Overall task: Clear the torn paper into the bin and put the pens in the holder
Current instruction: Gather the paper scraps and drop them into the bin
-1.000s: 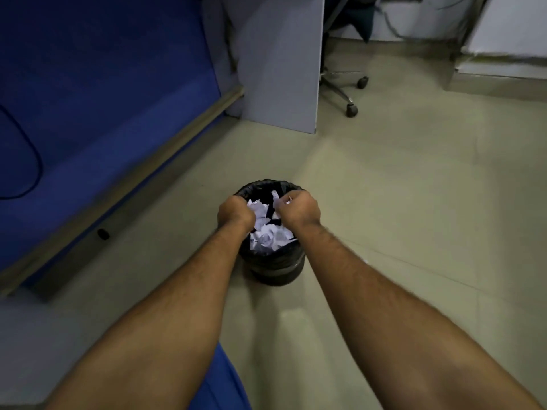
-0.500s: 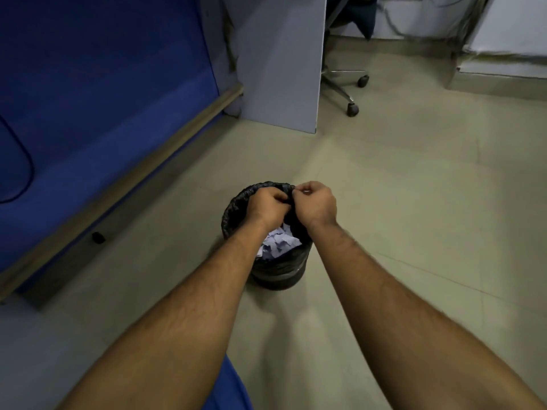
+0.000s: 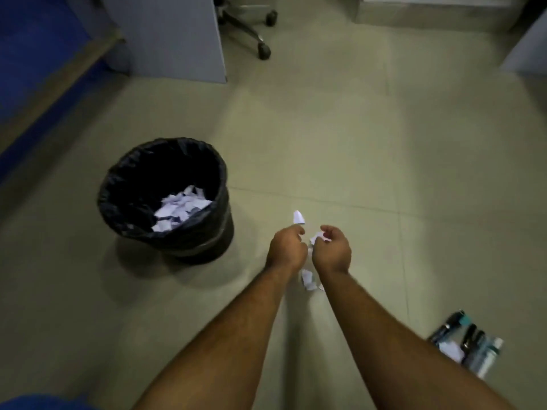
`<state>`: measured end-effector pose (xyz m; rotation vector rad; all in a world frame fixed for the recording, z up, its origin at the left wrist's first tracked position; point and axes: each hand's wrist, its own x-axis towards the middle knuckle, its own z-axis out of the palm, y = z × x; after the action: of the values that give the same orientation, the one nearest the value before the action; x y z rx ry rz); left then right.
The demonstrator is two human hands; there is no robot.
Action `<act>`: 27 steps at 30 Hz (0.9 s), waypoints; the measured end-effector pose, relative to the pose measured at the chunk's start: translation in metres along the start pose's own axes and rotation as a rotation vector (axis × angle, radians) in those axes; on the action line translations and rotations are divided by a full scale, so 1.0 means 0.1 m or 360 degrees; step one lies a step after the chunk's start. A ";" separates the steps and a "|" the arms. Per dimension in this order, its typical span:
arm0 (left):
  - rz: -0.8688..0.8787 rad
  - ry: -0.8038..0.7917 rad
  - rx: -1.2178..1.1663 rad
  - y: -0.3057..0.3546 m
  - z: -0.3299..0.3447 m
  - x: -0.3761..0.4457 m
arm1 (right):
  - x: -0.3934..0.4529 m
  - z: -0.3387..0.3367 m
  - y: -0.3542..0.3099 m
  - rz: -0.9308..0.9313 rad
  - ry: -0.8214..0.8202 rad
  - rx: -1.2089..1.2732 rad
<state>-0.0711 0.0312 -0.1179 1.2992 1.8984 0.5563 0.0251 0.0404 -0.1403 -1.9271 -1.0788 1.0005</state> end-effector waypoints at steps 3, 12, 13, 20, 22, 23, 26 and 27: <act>0.0079 -0.0164 0.0242 -0.25 0.47 0.06 | 0.13 -0.08 0.60 -0.0021 -0.0310 -0.0530; 0.0488 0.0042 0.0984 -0.43 0.91 0.73 | 0.38 0.04 1.03 -0.0442 -0.0276 -0.1325; 0.0488 -0.0007 0.1090 -0.45 0.90 0.83 | 0.46 0.02 1.01 -0.0461 -0.0275 -0.1347; 0.0712 -0.0101 0.0826 -0.58 0.79 0.74 | 0.78 0.00 0.87 -0.0764 -0.0754 -0.1519; 0.0759 0.0051 0.0740 -0.65 0.77 0.64 | 0.74 -0.09 0.93 -0.0741 -0.0810 -0.1490; 0.0769 0.0058 0.0713 -0.69 0.78 0.62 | 0.70 -0.15 0.97 -0.0727 -0.0777 -0.1429; 0.0688 -0.0243 0.0822 -0.76 0.85 0.58 | 0.56 -0.35 1.07 -0.0745 -0.0675 -0.1273; 0.0678 -0.0335 0.0907 -0.75 0.88 0.55 | 0.52 -0.41 1.09 -0.0757 -0.0677 -0.1261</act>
<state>-0.0576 0.0467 -0.2441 2.0665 1.6628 0.0613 0.1167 0.0341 -0.2279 -1.8827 -2.3204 0.7757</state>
